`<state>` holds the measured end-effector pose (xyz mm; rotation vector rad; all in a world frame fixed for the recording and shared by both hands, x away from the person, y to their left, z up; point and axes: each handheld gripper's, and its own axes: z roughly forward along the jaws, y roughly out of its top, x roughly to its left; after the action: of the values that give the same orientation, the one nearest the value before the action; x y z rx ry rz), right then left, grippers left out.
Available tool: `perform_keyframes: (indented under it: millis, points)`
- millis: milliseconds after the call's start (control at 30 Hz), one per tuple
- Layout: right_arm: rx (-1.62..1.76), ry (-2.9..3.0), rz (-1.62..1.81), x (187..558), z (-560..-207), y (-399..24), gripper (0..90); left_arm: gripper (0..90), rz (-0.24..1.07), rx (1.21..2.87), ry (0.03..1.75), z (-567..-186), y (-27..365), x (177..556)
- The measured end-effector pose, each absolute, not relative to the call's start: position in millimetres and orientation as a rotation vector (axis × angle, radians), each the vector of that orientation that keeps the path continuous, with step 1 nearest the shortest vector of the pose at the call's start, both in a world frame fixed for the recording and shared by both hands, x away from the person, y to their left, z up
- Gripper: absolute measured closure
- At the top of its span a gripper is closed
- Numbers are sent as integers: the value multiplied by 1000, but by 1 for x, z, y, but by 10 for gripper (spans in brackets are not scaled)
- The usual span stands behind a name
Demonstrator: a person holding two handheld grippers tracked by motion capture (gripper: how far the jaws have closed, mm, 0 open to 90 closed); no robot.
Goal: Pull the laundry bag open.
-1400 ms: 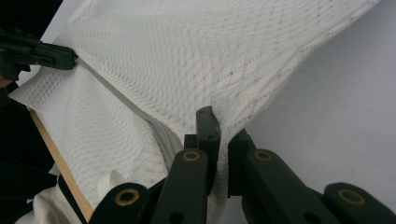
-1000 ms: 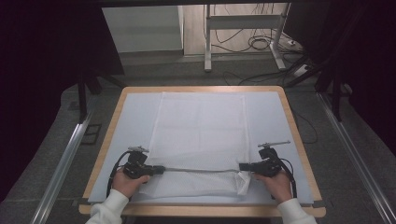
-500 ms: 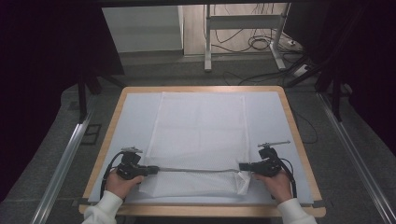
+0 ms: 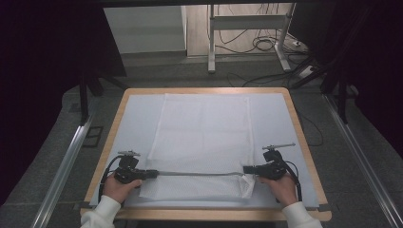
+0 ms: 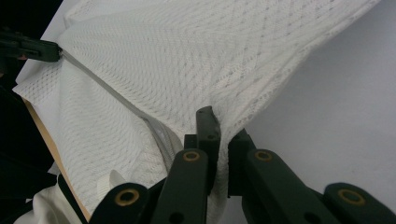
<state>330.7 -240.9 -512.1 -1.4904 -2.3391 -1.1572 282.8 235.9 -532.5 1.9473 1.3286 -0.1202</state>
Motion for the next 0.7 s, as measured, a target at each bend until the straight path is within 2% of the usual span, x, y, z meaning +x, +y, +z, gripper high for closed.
perform_keyframes:
  millis: [700]
  points:
    - [-1487, -2338, -1154, 330, -513, -240, 878, 865, -101, 1945, 1358, -536, 252, 276]
